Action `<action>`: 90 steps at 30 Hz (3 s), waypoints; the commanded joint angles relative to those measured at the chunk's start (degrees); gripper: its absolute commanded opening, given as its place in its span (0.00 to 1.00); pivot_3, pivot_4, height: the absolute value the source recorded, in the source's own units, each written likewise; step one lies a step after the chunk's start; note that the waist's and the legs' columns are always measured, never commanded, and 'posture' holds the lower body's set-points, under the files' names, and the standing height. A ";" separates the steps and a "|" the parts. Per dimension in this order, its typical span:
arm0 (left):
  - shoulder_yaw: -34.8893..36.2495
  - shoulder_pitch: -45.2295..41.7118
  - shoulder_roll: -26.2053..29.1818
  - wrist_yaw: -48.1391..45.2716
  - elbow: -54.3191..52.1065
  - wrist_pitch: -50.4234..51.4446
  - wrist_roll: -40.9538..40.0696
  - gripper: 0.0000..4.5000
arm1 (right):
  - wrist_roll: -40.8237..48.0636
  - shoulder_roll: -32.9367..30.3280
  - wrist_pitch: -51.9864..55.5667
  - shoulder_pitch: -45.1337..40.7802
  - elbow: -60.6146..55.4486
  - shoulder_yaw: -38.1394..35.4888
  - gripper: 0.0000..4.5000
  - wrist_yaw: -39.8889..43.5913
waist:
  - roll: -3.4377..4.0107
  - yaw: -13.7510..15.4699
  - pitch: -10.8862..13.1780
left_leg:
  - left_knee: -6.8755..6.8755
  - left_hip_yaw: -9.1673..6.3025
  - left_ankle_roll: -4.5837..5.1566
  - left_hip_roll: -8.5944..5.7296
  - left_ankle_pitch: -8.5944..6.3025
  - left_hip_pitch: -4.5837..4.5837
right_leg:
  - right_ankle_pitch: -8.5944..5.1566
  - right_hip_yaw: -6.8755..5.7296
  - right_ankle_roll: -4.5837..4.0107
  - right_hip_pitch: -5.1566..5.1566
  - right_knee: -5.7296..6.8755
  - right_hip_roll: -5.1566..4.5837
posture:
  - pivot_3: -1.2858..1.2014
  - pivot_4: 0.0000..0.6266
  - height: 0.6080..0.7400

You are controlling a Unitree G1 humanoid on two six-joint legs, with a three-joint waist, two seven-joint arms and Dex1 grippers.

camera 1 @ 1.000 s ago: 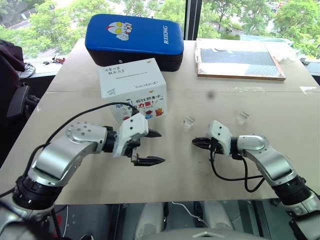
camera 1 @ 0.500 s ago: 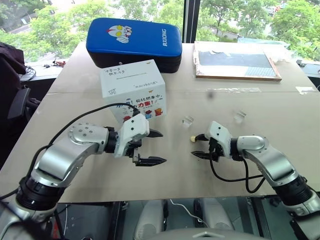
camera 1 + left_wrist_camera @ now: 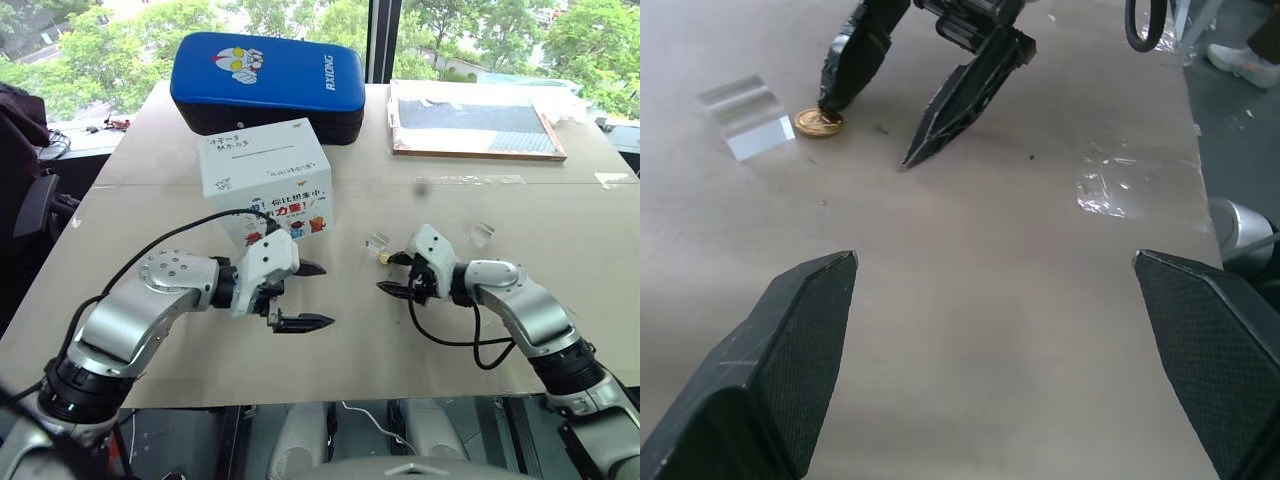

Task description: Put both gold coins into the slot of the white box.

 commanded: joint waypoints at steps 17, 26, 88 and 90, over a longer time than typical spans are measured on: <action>5.17 -1.28 0.73 -0.62 1.25 0.50 -2.48 1.00 | -1.77 2.13 -2.62 -4.91 5.70 -0.49 0.75 -1.34 | 0.08 -0.07 0.06 | -0.33 0.01 -0.01 -0.02 0.00 0.00 | 0.05 -0.02 0.09 -0.05 -0.17 0.00 | 0.52 0.24 1.00; 3.73 -1.87 1.35 -1.02 1.85 0.18 -0.73 1.00 | -5.60 1.42 -1.02 -5.05 7.28 3.33 0.63 -0.51 | 0.07 -0.16 0.05 | -0.40 0.00 -0.01 -0.02 0.00 0.07 | 0.04 -0.02 0.08 -0.05 -0.15 0.01 | 0.52 0.24 1.00; 1.46 -4.49 0.26 -0.73 2.91 -1.60 2.27 1.00 | -11.52 -1.46 9.71 -22.18 13.13 15.44 0.75 12.41 | 0.06 -0.52 0.05 | -0.58 0.01 -0.01 -0.02 0.01 0.12 | 0.06 -0.02 0.10 -0.14 -0.14 0.00 | 0.52 0.24 1.00; 1.08 -4.40 0.62 -0.89 3.09 -1.76 2.92 1.00 | -11.96 -1.57 9.67 -21.65 12.94 15.99 0.56 12.55 | 0.06 -0.51 0.04 | -0.58 0.01 -0.01 -0.02 0.01 0.14 | 0.06 -0.02 0.10 -0.13 -0.13 0.01 | 0.52 0.24 1.00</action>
